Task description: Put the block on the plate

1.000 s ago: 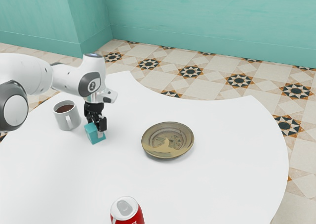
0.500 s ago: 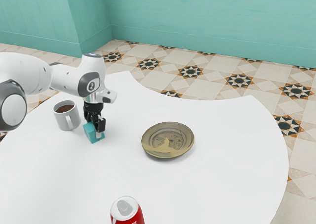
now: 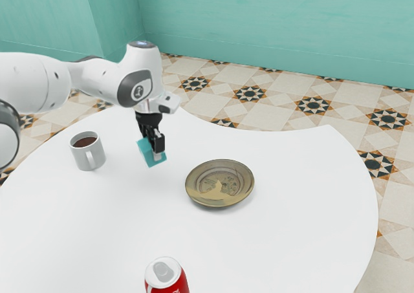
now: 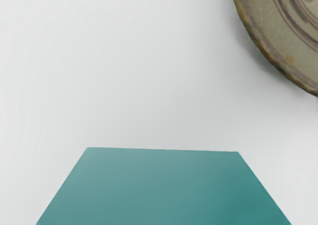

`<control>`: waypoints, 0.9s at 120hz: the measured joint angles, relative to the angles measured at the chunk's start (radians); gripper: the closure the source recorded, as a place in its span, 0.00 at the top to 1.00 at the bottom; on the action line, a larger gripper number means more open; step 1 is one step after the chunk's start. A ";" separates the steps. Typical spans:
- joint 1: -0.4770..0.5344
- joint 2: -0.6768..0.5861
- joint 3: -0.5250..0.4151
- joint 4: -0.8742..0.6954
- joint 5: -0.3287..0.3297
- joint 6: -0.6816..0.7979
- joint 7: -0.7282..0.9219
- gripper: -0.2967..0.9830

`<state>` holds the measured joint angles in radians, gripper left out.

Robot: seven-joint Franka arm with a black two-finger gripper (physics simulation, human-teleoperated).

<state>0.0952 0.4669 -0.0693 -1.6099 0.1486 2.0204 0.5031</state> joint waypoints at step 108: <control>-0.090 0.137 -0.144 0.057 -0.069 0.186 0.014 0.68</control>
<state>0.0054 0.6039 -0.2131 -1.5528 0.0800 2.2064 0.5168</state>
